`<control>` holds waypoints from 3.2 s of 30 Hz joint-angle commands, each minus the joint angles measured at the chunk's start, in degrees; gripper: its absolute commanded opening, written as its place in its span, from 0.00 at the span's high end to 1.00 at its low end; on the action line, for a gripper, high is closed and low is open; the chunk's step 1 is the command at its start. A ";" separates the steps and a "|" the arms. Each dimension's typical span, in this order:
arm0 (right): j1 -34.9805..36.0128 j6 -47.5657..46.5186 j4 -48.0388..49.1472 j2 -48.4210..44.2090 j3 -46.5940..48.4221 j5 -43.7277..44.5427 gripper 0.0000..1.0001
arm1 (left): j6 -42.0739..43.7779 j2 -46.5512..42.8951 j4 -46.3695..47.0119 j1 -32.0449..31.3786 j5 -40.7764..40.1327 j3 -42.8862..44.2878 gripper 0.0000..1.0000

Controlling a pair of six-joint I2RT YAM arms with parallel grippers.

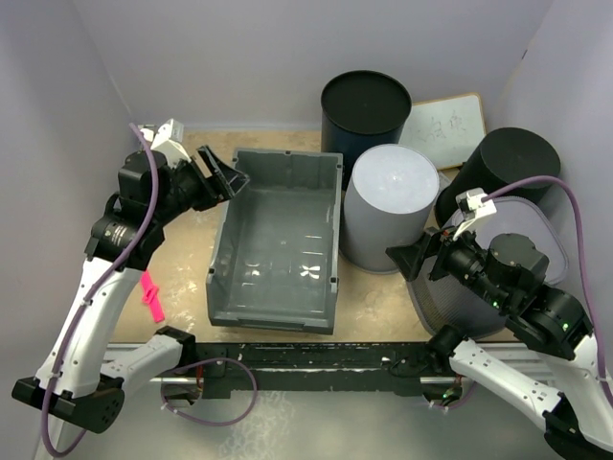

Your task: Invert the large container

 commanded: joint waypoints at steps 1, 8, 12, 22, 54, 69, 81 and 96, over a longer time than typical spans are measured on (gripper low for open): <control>0.07 0.50 1.86 0.47 1.29 -0.55 0.11 | 1.15 -2.23 5.02 0.16 1.12 0.14 0.32; 0.06 0.96 3.48 1.01 0.28 -1.40 0.11 | -0.63 -3.20 6.99 -4.23 -4.14 -5.30 0.33; 0.02 1.29 4.24 1.50 -0.30 -1.94 0.12 | 0.13 -0.43 5.84 -17.26 -15.78 -5.97 0.33; 0.04 1.93 2.55 1.32 0.87 -0.97 0.12 | -2.98 13.16 9.92 -39.42 -32.29 -6.13 0.33; 0.05 2.04 0.68 -0.46 0.90 0.72 0.12 | -8.62 19.44 12.36 -46.03 -38.62 2.77 1.00; 0.00 1.96 1.29 -0.62 1.04 -0.33 0.11 | -18.48 3.14 34.91 -35.55 -20.41 -8.28 1.00; 0.03 2.04 0.81 -0.86 1.28 -0.57 0.11 | -19.99 -6.37 29.47 -34.19 -29.88 -12.50 1.00; 0.07 2.62 1.64 -1.12 0.47 -1.48 0.12 | -21.24 -17.83 13.77 -34.06 -44.14 -14.79 1.00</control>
